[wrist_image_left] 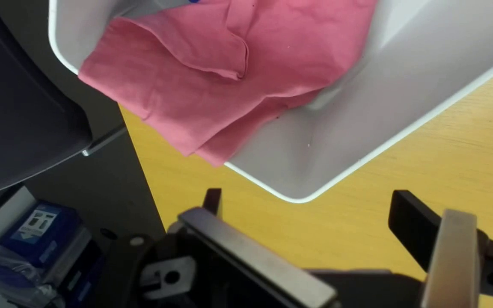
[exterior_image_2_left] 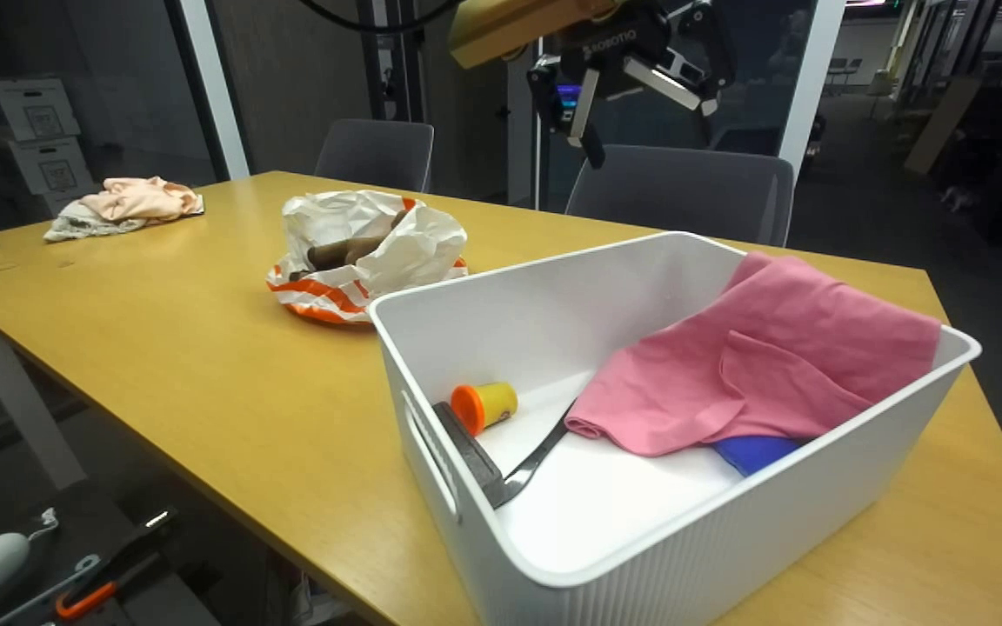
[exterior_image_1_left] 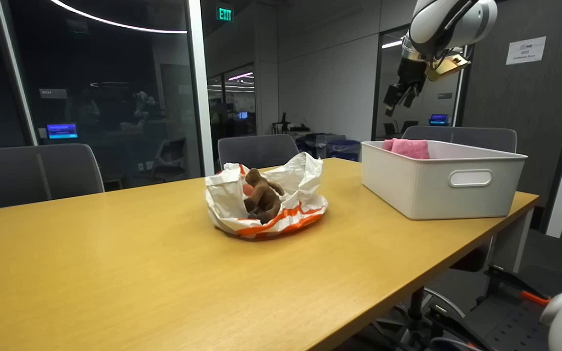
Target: Put the plush toy and the pink shirt into the carrier bag
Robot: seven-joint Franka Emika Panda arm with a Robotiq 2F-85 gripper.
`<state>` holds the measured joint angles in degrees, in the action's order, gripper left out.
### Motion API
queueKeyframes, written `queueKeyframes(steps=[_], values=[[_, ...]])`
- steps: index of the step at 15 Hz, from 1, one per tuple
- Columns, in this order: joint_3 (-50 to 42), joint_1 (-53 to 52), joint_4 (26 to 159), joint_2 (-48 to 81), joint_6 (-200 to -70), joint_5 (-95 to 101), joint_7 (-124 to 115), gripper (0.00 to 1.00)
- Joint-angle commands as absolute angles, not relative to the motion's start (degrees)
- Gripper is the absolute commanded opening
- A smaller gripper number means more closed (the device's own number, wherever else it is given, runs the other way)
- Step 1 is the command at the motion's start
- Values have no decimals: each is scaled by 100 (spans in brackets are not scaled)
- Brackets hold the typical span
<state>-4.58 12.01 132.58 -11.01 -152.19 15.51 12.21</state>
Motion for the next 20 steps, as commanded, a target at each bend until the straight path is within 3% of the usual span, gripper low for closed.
queueKeyframes(steps=[1, 7, 10, 16, 20], values=[[-460, 1178, 13037, -805, -15058, 1825, 651, 100], [-667, 1451, 12370, 447, -15647, 4244, -2020, 100], [-731, 1339, 11798, 1093, -14806, 5180, -3416, 100], [-1028, 738, 11117, 1971, -12897, 4361, -4107, 100], [-1125, 779, 10652, 2444, -12684, 3608, -4388, 100]])
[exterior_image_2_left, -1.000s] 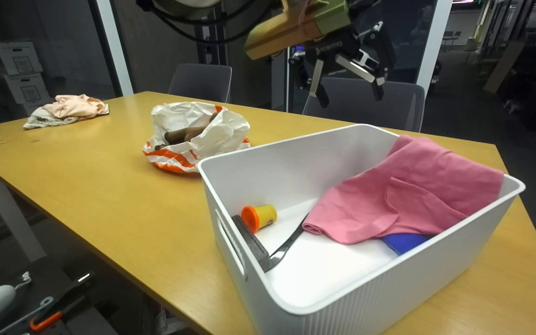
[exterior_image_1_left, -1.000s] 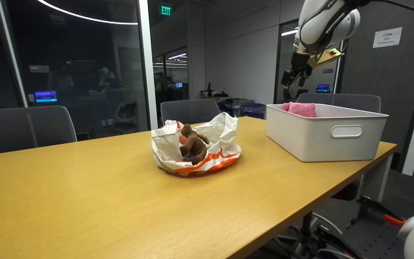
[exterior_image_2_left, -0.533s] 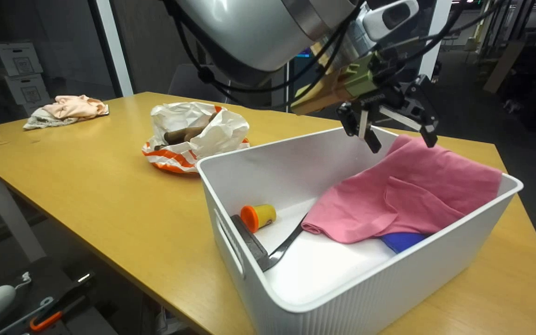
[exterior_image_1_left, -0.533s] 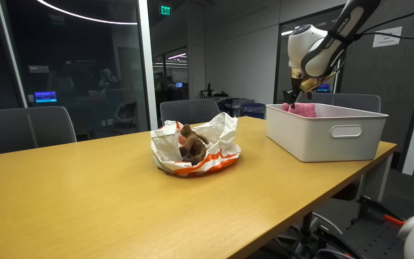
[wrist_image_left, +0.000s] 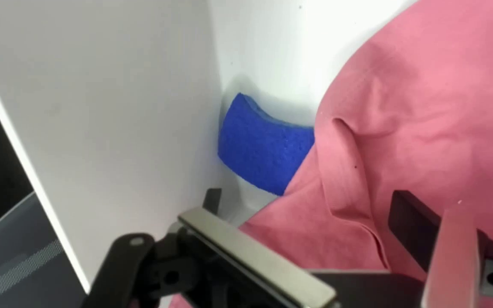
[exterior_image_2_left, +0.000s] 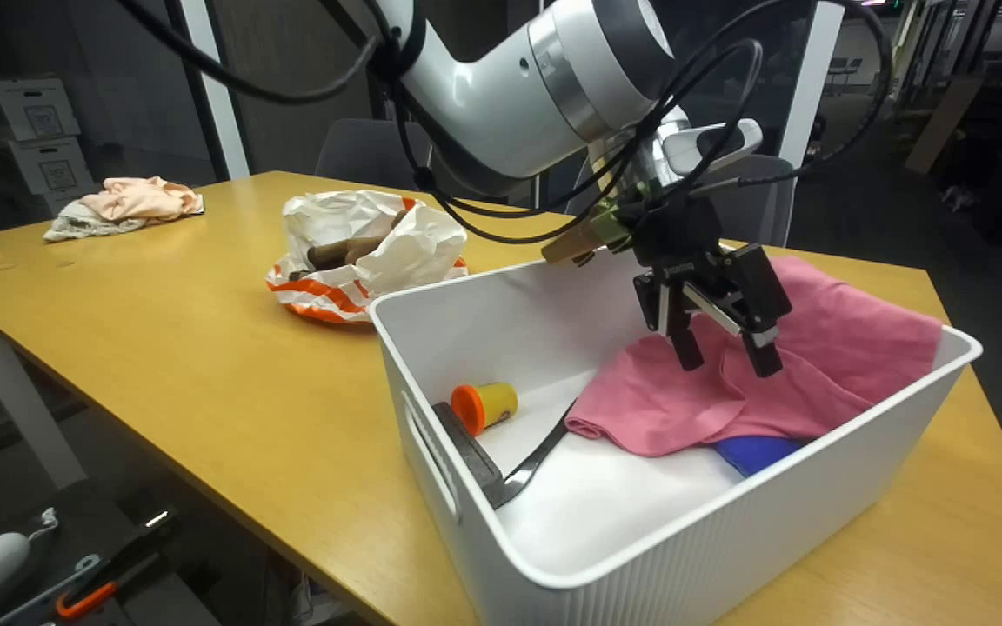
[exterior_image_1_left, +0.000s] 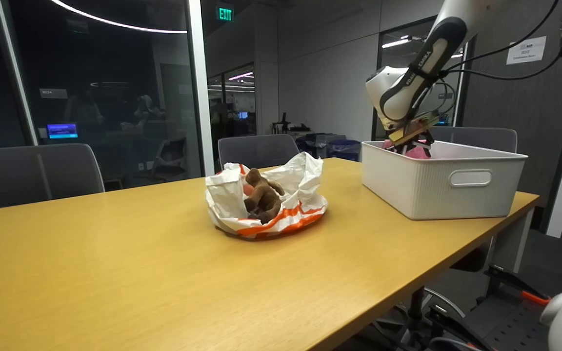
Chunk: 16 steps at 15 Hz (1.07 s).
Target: Put the plush toy and the pink shirt into the carrier bag
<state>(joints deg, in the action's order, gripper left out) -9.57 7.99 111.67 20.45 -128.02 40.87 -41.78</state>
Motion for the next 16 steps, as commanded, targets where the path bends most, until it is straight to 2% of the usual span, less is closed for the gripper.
queueKeyframes(steps=[1, 10, 12, 16], values=[[-1128, 833, 10605, 2498, -12767, 3305, -4358, 100], [-1435, 794, 11213, 2342, -14690, 1924, -4200, 100], [-1495, 792, 11427, 2304, -15092, 1857, -4101, 73], [-1682, 747, 11818, 2233, -15763, 1784, -3986, 45]])
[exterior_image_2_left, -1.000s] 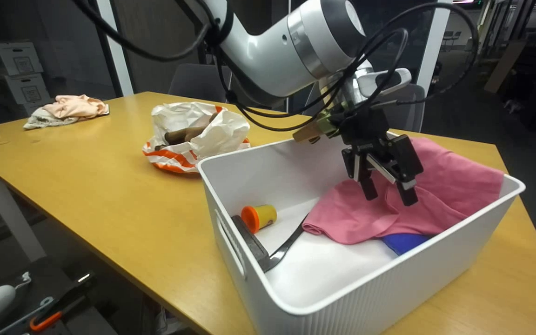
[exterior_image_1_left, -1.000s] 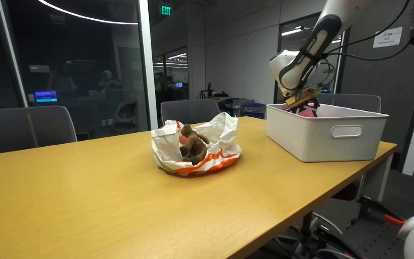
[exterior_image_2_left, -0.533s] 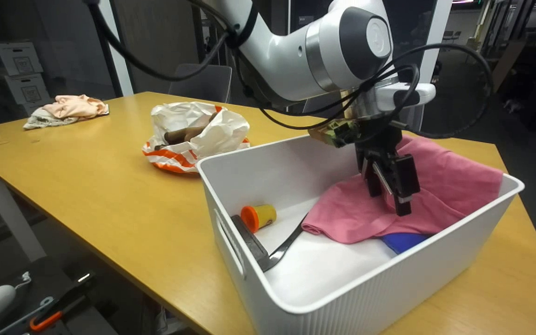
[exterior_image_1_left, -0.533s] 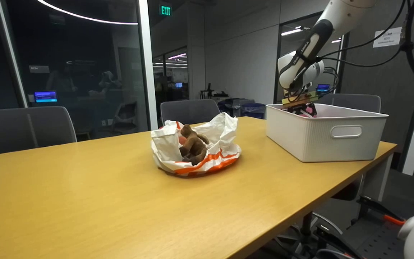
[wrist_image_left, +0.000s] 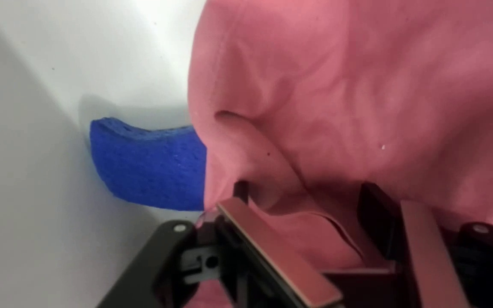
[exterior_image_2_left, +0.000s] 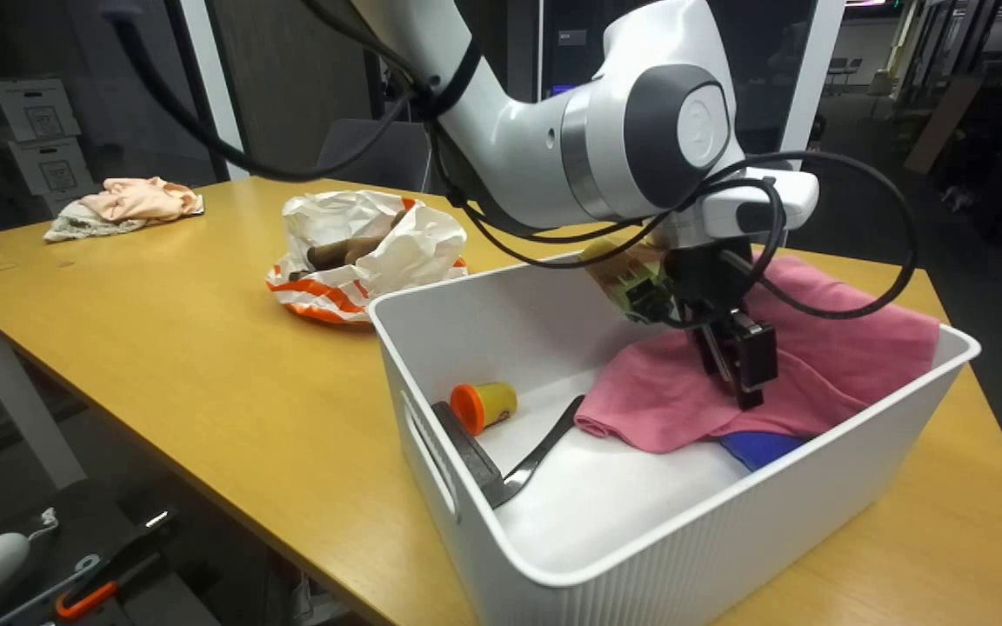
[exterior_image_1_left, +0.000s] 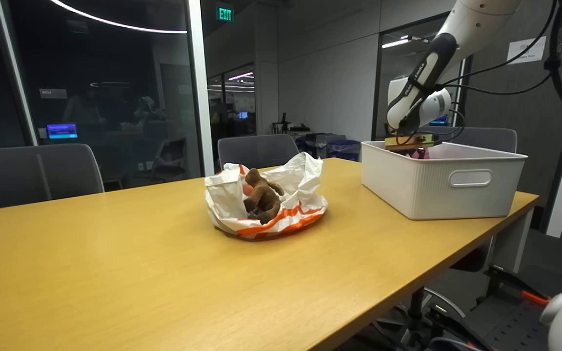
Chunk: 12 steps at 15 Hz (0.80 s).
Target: Put the plush toy and the pink shirt into the carrier bag
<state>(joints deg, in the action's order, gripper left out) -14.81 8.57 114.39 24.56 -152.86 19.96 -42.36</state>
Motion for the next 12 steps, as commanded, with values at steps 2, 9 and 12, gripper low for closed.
queueKeyframes(steps=[2, 9, 12], values=[[-1779, 697, 11968, 2183, -16010, 1706, -3938, 27], [-1830, 594, 12210, 1911, -16154, 1187, -3599, 0], [-1997, 465, 12221, 1786, -16232, 1369, -3559, 2]])
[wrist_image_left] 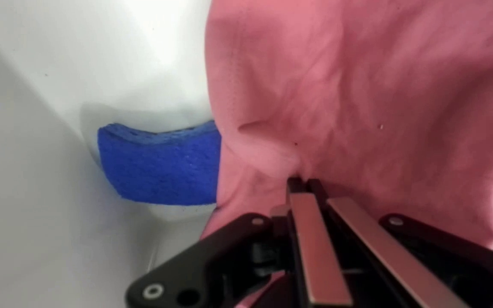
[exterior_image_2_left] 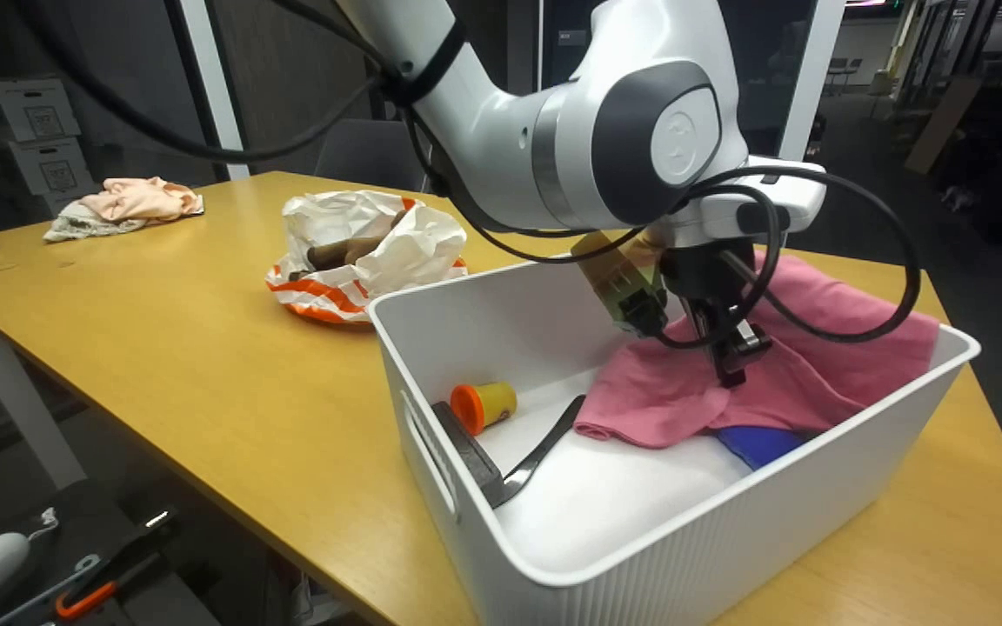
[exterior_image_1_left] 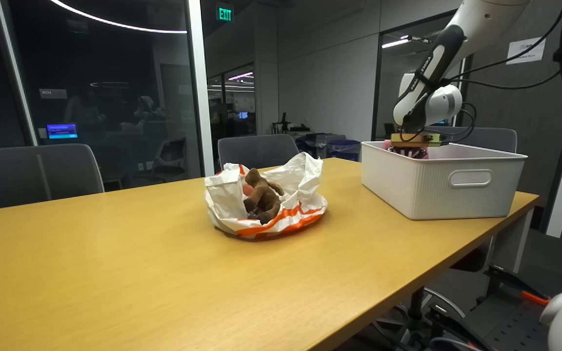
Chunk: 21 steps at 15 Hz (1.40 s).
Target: Put the plush toy and the pink shirt into the carrier bag
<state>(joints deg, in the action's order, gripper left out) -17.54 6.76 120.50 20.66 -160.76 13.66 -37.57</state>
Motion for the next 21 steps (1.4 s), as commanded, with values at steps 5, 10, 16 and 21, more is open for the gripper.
queueKeyframes(steps=[5, 10, 16, 21], values=[[-1907, 1134, 11593, 2007, -16254, 1039, -1811, 2], [-961, 2113, 11159, 1584, -15487, 116, 167, 1], [-503, 2683, 9757, 1220, -12909, -1134, 2402, 1], [-871, 2539, 8591, 1089, -11716, -1117, 3135, 1]])
